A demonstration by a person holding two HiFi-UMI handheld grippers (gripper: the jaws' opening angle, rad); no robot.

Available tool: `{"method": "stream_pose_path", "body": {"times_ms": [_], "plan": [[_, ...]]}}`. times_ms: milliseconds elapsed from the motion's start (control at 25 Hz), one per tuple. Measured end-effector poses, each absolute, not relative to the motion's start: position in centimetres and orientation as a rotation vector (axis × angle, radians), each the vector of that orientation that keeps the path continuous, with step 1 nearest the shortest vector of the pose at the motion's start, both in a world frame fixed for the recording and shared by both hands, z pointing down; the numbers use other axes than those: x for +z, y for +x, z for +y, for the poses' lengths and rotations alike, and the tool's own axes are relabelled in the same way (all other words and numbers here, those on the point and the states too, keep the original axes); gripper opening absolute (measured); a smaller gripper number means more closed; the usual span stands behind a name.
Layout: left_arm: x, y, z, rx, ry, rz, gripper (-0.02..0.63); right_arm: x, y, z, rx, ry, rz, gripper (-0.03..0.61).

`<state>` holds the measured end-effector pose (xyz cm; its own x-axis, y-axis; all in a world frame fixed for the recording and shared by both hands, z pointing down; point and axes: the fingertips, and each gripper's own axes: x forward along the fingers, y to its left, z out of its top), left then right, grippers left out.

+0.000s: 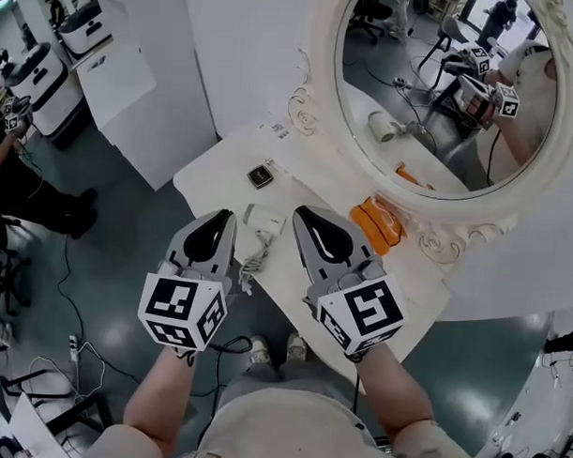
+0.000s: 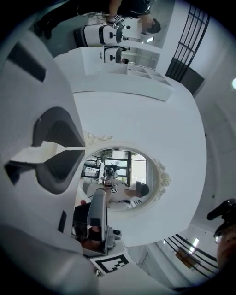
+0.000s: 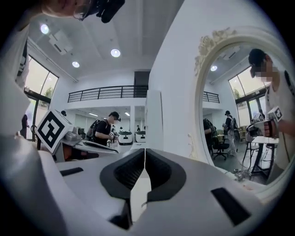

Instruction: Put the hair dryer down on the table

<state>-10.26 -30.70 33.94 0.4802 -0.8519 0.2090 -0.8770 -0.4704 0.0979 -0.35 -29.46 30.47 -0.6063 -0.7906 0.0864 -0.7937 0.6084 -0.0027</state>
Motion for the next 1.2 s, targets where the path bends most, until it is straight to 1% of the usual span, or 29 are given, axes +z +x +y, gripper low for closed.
{"method": "stream_pose_path", "body": {"times_ms": [200,320,600,800,1080,1200], "plan": [[26.6,-10.8,-27.7,0.032,2.624,-1.579,0.021,23.8,0.2,-27.1,-0.063,1.362,-2.843,0.021],[23.1,-10.8,-25.7,-0.009,2.712,-1.671,0.015,20.6,0.1,-25.3,-0.139,1.32,-2.901,0.021],[20.6,-10.1,-21.8,-0.063,2.867,-1.601,0.015,16.6,0.5,-21.5,-0.286,1.306,-2.959,0.021],[22.3,-10.0,-20.0,-0.016,2.855,-1.582,0.015,18.5,0.0,-20.2,-0.244,1.251,-2.981,0.021],[23.3,-10.8,-18.5,-0.083,2.853,-1.603,0.015,22.4,0.0,-19.0,-0.141,1.167,-2.916,0.021],[24.2,-10.8,-18.1,-0.069,2.815,-1.589,0.015,23.6,0.3,-18.8,-0.078,1.169,-2.895,0.021]]}}
